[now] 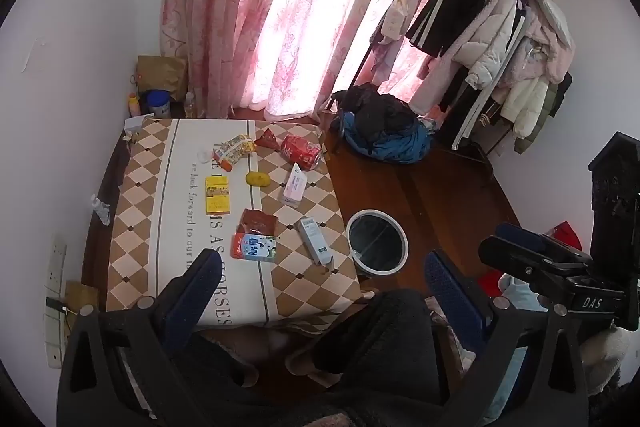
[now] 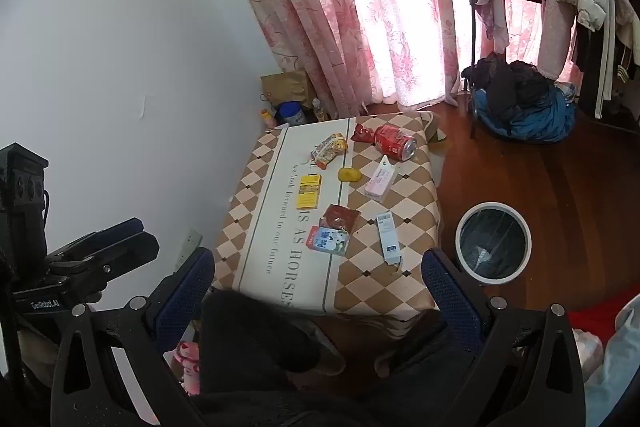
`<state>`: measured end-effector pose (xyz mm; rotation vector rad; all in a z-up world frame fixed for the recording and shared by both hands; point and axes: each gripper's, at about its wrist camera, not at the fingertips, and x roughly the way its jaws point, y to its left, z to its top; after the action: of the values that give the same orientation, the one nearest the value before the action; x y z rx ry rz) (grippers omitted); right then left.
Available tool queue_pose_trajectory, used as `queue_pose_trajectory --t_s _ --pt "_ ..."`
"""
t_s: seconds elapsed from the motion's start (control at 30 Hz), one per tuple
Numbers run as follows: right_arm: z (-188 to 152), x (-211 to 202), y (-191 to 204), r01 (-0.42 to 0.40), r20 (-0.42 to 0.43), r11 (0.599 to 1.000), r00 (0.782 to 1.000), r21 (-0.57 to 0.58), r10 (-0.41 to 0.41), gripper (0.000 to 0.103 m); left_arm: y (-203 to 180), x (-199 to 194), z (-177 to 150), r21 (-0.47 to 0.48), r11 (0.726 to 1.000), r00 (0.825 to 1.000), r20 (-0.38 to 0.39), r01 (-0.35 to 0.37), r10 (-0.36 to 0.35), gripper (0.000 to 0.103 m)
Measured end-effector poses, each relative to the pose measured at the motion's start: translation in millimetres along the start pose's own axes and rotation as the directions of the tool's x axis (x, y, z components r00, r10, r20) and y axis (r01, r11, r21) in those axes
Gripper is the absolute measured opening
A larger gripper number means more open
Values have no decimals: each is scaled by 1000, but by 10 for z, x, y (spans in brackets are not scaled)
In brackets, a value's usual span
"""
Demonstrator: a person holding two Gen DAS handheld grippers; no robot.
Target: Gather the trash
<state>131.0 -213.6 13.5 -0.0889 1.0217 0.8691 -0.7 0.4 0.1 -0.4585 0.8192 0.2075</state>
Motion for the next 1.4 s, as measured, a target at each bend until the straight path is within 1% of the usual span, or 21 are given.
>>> queue_pose_trajectory --t_s 0.2,0.37,0.43,0.5,0.93,1.4 --pt "-4 -42 -9 6 10 1000 1000 -4 -6 103 -8 15 20 -1 1000 1000 2 3 -3 103" --pt "54 -84 4 12 16 1000 1000 -4 -12 103 -115 -52 33 5 1000 1000 4 8 -8 103" --pt "23 -112 21 15 25 1000 1000 -2 -15 103 -147 -66 44 5 1000 1000 4 9 -9 103" --pt "32 -95 47 19 28 1000 999 -2 -19 103 -84 -41 32 8 1000 1000 4 17 -17 103" --pt "47 -132 2 3 29 1000 1000 -3 -3 103 -97 -43 25 11 1000 1000 5 23 -23 103" --pt "16 -82 27 -5 30 1000 1000 -7 5 103 -104 -55 33 0 999 999 5 50 -50 103"
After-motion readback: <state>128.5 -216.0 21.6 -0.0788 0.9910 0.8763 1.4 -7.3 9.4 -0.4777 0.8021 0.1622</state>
